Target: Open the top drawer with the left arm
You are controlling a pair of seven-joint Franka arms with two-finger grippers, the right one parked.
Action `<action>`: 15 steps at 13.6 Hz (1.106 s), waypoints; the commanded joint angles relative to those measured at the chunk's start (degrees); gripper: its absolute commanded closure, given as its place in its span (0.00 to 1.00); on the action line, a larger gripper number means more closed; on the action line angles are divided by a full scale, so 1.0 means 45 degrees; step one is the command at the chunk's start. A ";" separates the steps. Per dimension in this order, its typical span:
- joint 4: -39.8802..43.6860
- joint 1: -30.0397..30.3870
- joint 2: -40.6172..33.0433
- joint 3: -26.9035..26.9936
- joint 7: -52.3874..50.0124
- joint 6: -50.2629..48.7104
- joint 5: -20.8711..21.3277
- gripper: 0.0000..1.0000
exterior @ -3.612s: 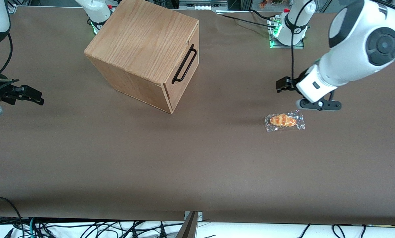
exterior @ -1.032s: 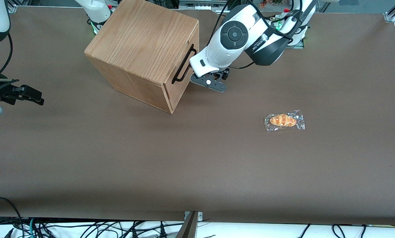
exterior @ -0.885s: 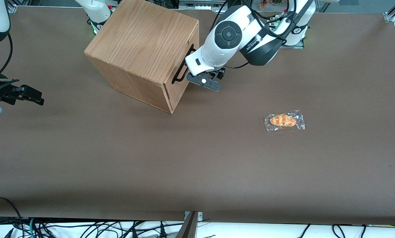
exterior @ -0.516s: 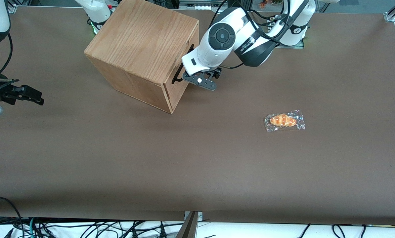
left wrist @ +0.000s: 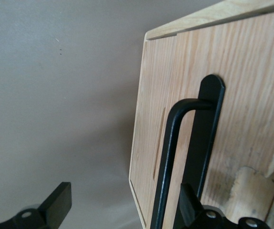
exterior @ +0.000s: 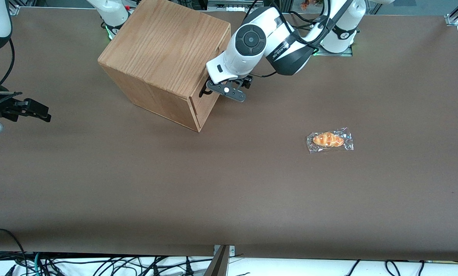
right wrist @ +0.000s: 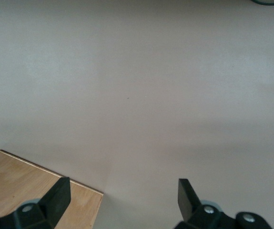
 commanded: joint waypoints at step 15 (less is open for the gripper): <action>-0.0223 -0.0156 0.0509 0.0096 0.1189 0.1015 -0.0336 0.00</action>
